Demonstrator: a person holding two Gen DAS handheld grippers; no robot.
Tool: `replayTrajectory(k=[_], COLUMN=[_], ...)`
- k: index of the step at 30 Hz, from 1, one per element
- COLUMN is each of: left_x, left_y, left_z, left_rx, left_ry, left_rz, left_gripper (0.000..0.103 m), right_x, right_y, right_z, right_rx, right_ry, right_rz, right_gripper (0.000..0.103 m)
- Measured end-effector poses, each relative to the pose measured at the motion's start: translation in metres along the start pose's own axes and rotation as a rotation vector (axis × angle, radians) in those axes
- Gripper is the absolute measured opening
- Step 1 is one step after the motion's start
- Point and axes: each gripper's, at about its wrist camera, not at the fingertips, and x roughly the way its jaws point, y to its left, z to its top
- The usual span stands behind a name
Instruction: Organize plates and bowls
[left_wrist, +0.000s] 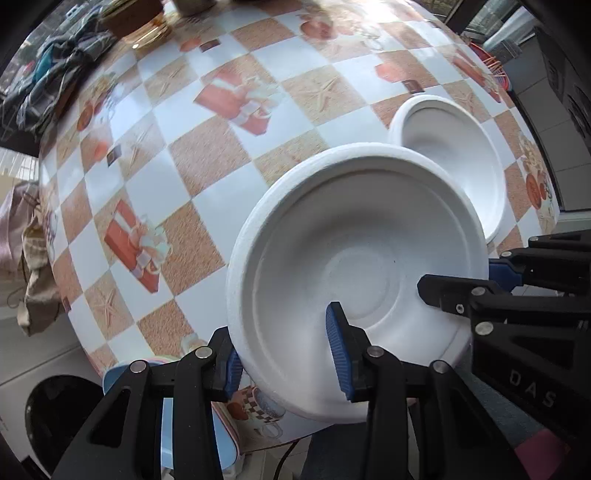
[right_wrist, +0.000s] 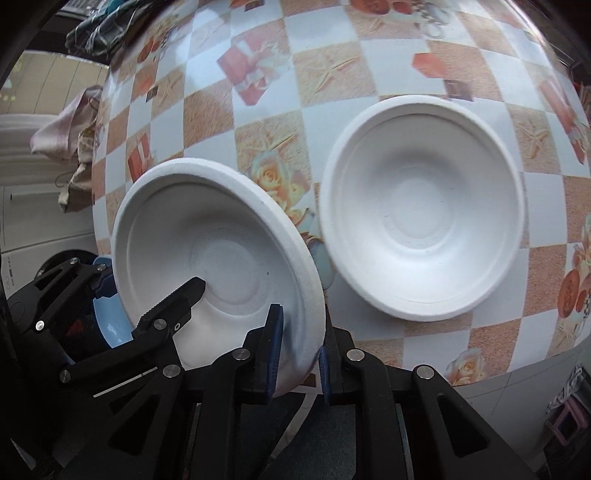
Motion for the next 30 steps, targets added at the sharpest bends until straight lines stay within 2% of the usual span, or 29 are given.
replayTrajectory(k=[3,11,21,30], left_x=[-0.007,-0.018,-0.008,0.004], left_y=[-0.019,-0.057,-0.073,-0.082], left_z=[0.027,0.055,0.069,0.084], left_rx=[0.037,0.099,0.144,0.154], left_ry=[-0.011,-0.030,-0.049,-0.034], left_rz=[0.000,-0.011,-0.031,-0.020], left_gripper=[0.043,0.043,0.043,0.043], right_x=[-0.007,-0.017,-0.030,-0.027], right_y=[-0.011,-0.038,-0.072,-0.087], right_z=[-0.002,-0.003,-0.013,-0.010], right_rx=[0.034,0.120,0.224,0.258], right_ry=[-0.020,-0.051,-0.085,-0.084], right_rz=[-0.002,0.001,0.009,-0.016], right_gripper=[0.020,0.020,0.020,0.020])
